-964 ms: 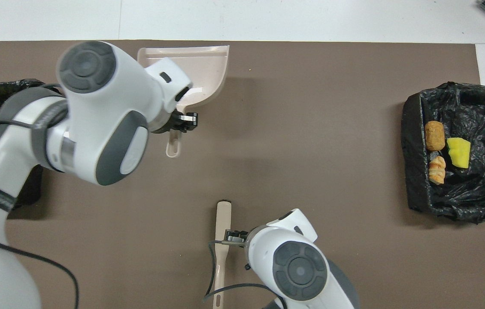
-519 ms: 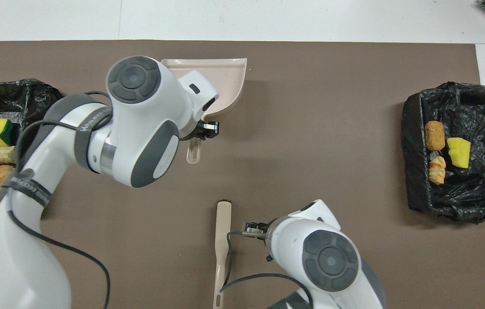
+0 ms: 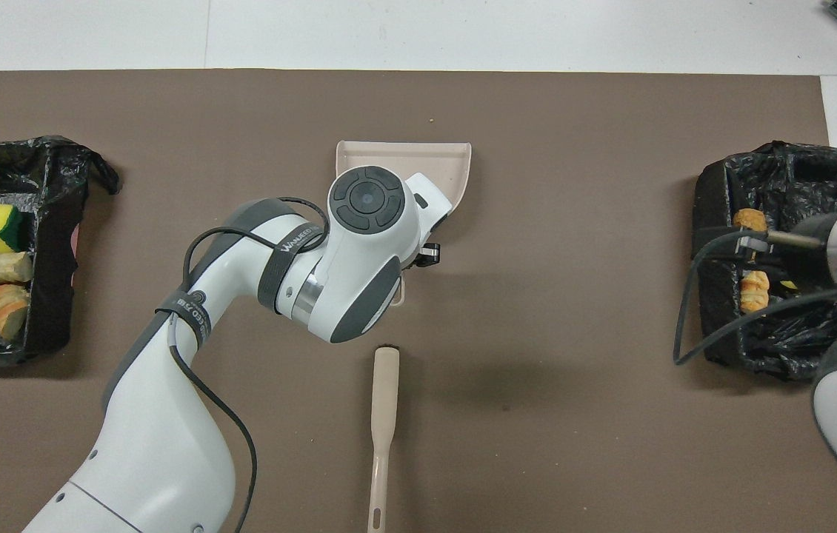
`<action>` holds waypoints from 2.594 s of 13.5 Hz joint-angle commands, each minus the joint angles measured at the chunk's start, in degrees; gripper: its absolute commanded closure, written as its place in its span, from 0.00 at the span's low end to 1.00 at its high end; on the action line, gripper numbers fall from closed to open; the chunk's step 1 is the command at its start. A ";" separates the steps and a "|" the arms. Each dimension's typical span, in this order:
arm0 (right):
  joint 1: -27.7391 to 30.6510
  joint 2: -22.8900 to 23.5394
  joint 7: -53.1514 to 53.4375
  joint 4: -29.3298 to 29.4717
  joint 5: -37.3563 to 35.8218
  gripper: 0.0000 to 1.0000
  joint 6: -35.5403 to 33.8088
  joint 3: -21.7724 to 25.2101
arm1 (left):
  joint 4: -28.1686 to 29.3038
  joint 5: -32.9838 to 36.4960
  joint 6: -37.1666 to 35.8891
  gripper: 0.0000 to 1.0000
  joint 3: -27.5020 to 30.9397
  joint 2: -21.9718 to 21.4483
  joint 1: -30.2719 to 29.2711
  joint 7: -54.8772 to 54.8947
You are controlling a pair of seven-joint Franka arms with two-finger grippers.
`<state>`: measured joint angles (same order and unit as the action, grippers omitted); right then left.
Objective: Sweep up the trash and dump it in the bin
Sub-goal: 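Lower the dustpan onto the table center with the left gripper, then release the dustpan and withdraw the left gripper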
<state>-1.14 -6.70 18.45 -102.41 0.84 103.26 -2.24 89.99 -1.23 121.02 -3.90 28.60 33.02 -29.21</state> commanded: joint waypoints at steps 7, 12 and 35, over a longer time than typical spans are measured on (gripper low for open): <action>0.08 10.84 -1.57 21.72 -5.15 0.00 -14.64 0.66 | -0.78 1.67 -6.39 0.00 1.26 -5.39 -6.90 -1.47; -0.01 6.00 -1.57 17.86 -2.69 0.00 -15.55 -0.23 | -0.43 1.93 -12.98 0.00 3.09 -8.63 -11.39 2.83; 0.26 6.44 -6.14 18.56 -1.10 0.00 -18.71 0.22 | -0.28 1.14 -35.00 0.00 2.40 -32.53 -29.24 29.56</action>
<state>-1.34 -0.49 14.11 -84.80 -0.35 85.74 -1.97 87.29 0.06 84.71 -1.42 -2.39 4.03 0.07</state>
